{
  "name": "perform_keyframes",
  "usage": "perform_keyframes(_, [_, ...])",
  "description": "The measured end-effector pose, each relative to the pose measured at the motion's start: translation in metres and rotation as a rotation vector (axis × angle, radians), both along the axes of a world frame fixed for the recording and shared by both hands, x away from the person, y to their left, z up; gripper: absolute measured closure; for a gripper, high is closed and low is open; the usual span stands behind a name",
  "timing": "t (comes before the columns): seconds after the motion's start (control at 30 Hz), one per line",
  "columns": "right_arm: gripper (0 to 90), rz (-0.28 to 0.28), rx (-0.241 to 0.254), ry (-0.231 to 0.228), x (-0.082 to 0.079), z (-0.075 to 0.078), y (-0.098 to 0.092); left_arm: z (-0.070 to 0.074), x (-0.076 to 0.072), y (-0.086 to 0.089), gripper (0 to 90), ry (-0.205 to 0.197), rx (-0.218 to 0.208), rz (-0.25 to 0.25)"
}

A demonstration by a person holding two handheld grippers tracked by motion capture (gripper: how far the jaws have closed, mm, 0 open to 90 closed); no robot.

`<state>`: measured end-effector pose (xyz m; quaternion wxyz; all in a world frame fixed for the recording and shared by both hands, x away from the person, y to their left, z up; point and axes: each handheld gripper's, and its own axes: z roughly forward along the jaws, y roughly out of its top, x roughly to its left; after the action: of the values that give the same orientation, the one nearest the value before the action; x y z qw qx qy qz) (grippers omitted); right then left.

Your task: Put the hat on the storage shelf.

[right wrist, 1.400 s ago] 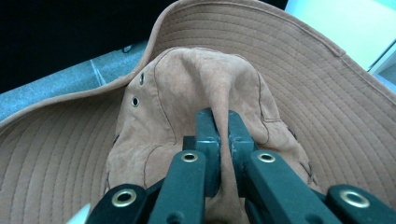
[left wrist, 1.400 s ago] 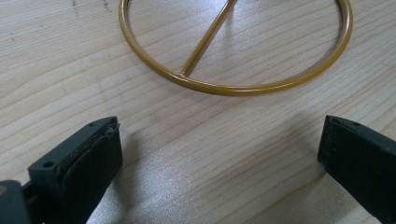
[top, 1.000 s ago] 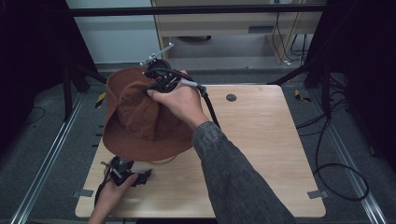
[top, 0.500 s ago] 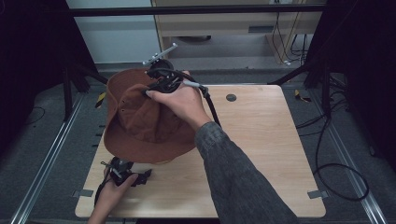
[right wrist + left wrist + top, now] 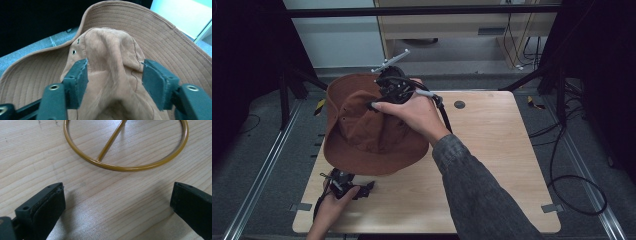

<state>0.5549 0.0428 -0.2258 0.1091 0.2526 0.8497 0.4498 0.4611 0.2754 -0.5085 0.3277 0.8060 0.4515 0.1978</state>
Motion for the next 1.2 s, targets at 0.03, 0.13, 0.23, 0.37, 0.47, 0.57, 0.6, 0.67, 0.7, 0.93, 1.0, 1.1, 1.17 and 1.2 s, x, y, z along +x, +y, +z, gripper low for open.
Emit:
perform_keyframes(0.03, [34.4, 0.001, 0.002, -0.004, -0.001, 0.001, -0.002, 0.000, 0.000, 0.000, 0.0, 0.000, -0.001, 0.000])
perform_keyframes(0.13, [27.9, 0.000, 0.007, -0.010, -0.007, 0.003, -0.009, 0.000, 0.000, 0.000, 0.0, 0.000, 0.000, 0.000])
perform_keyframes(0.23, [21.9, -0.014, 0.012, -0.018, -0.014, 0.004, -0.019, 0.000, 0.000, 0.000, 0.0, 0.003, 0.006, -0.004])
perform_keyframes(0.37, [15.5, -0.046, 0.033, -0.036, -0.024, 0.003, -0.037, 0.000, -0.001, 0.000, 0.0, 0.000, 0.006, 0.000])
perform_keyframes(0.47, [13.2, -0.071, 0.031, -0.040, -0.026, 0.001, -0.054, 0.000, -0.001, 0.000, 0.0, 0.000, 0.006, -0.001])
perform_keyframes(0.57, [12.1, -0.100, 0.039, -0.048, -0.028, 0.000, -0.075, 0.000, -0.001, 0.001, 0.0, 0.001, 0.006, -0.003])
perform_keyframes(0.6, [11.5, -0.110, 0.047, -0.047, -0.029, -0.001, -0.082, 0.000, -0.001, 0.001, 0.0, 0.001, 0.007, -0.003])
perform_keyframes(0.67, [10.5, -0.131, 0.059, -0.051, -0.031, -0.002, -0.095, 0.000, -0.001, 0.001, 0.0, 0.001, 0.006, -0.003])
perform_keyframes(0.7, [9.7, -0.143, 0.060, -0.047, -0.032, -0.003, -0.102, 0.000, -0.001, 0.001, 0.0, 0.001, 0.007, -0.003])
perform_keyframes(0.93, [7.7, -0.176, 0.059, -0.064, -0.045, -0.020, -0.142, 0.000, -0.001, 0.000, 0.0, -0.004, 0.004, -0.001])
perform_keyframes(1.0, [7.3, -0.178, 0.044, -0.075, -0.049, -0.027, -0.152, 0.000, -0.001, 0.000, 0.0, -0.003, 0.003, -0.001])
perform_keyframes(1.1, [6.9, -0.186, 0.024, -0.090, -0.056, -0.040, -0.168, 0.000, -0.001, 0.000, 0.0, 0.002, -0.004, 0.002])
perform_keyframes(1.17, [6.7, -0.189, 0.017, -0.091, -0.059, -0.050, -0.180, 0.000, -0.001, 0.001, 0.0, -0.003, 0.006, -0.001])
perform_keyframes(1.2, [6.9, -0.198, 0.012, -0.090, -0.061, -0.055, -0.186, 0.000, -0.001, 0.001, 0.0, -0.002, 0.005, -0.002])
